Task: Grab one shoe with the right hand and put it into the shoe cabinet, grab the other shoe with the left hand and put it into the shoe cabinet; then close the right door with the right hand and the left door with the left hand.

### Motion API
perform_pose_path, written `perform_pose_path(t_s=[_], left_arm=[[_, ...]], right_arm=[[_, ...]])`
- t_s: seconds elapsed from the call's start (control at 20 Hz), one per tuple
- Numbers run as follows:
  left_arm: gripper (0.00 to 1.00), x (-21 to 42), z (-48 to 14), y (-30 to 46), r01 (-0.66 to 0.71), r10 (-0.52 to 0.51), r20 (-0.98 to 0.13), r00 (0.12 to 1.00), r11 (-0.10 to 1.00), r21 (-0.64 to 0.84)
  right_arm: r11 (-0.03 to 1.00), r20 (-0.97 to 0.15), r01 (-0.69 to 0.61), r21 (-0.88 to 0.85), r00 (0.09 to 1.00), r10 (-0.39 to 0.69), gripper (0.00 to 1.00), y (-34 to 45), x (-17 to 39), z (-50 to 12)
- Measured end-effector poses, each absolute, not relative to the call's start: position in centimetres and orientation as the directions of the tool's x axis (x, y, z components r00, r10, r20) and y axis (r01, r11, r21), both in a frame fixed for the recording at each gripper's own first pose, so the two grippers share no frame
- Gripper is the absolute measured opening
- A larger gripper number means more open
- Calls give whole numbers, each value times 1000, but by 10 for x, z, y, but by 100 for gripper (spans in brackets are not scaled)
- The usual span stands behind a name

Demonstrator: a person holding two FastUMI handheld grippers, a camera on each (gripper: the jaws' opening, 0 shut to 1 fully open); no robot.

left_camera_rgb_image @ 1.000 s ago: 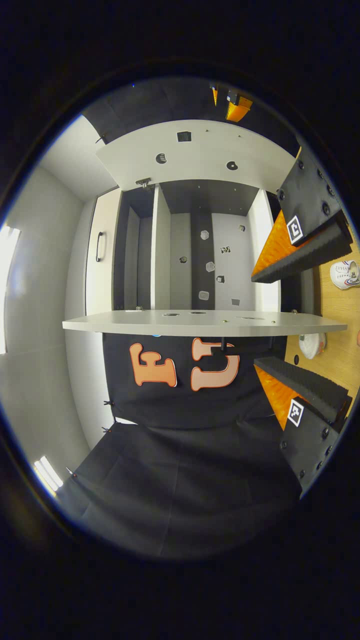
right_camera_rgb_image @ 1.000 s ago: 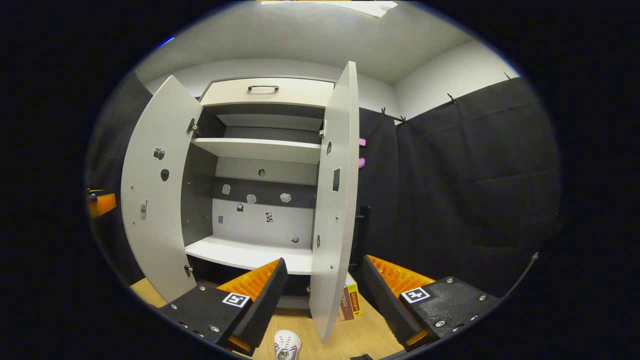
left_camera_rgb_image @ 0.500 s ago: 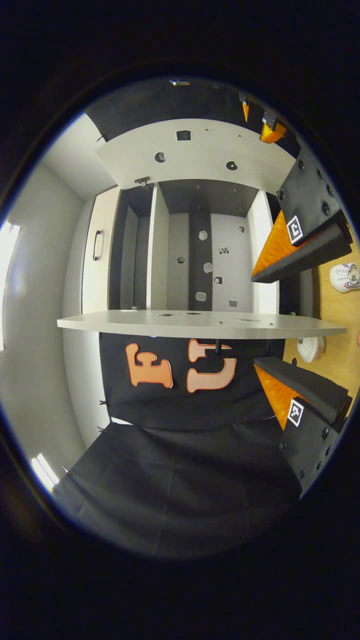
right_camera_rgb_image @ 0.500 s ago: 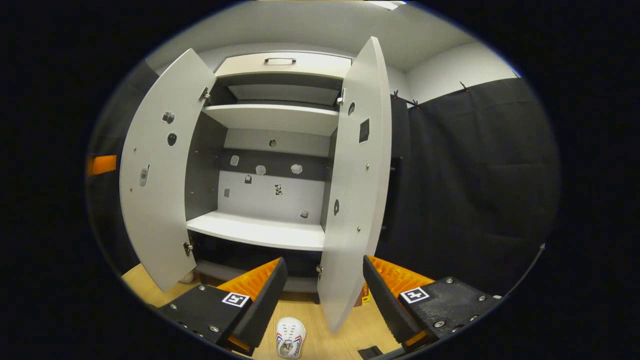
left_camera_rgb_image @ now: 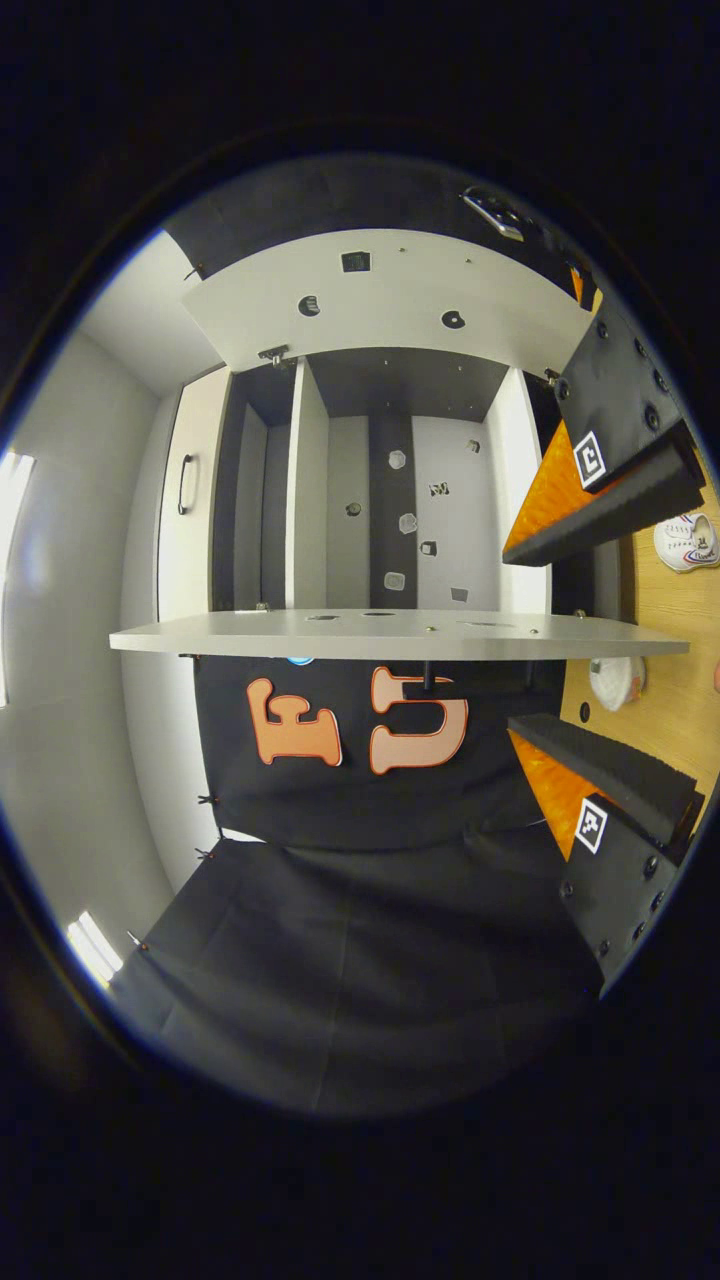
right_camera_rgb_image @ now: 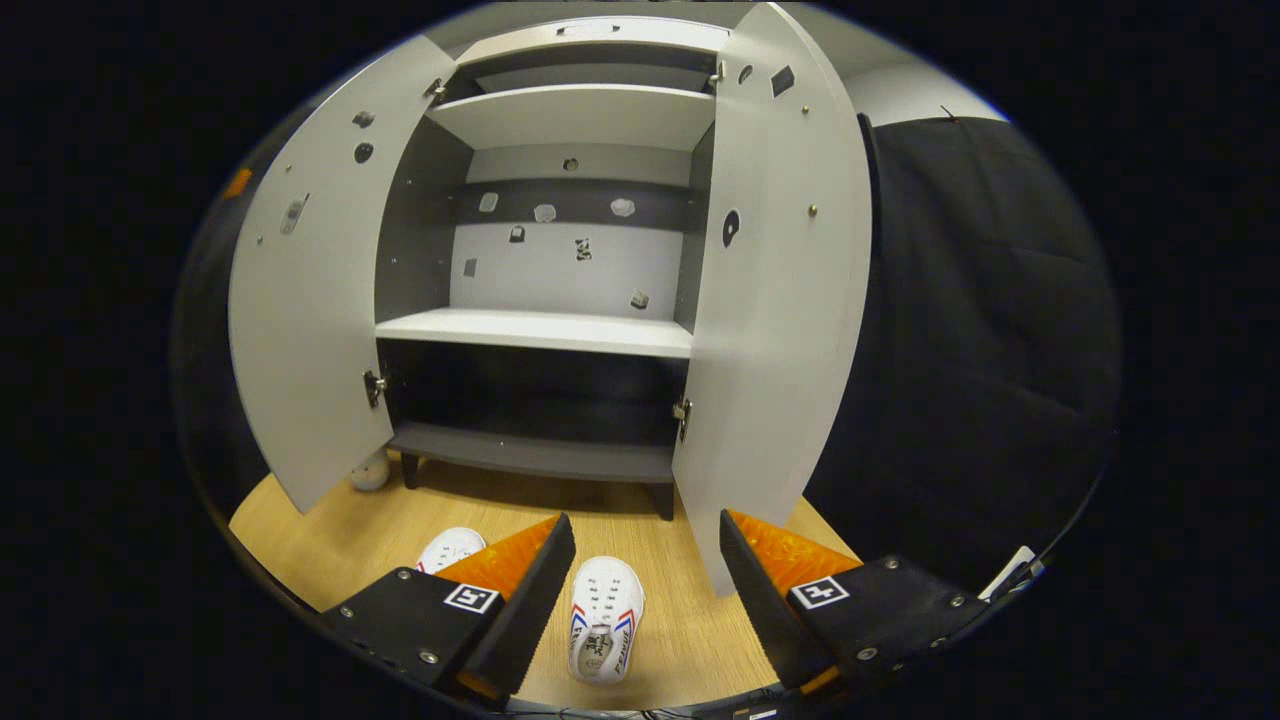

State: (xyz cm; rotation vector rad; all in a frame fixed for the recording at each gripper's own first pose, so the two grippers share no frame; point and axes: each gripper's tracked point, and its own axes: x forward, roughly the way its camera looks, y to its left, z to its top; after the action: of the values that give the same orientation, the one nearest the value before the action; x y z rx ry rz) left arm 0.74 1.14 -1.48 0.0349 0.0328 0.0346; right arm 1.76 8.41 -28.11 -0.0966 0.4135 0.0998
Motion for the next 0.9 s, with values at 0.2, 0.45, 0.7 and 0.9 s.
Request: perform_pose_path(t_s=[0.2, 0.45, 0.7, 0.9], left_arm=[[96, 3, -18, 26, -68, 70, -42, 997, 997, 49], [97, 3, -25, 39, -108, 112, -67, 991, 992, 59], [97, 2, -25, 43, -128, 133, -68, 989, 989, 75], [96, 2, -31, 41, -127, 133, -82, 988, 989, 77]], right_arm=[[987, -485, -134, -94, 871, 72, 87, 90, 15, -346], [989, -602, -142, -45, 794, 87, 82, 98, 12, -425], [989, -686, -125, -77, 726, 38, 67, 86, 15, -483], [984, -716, -157, -80, 696, 53, 54, 92, 14, -503]])
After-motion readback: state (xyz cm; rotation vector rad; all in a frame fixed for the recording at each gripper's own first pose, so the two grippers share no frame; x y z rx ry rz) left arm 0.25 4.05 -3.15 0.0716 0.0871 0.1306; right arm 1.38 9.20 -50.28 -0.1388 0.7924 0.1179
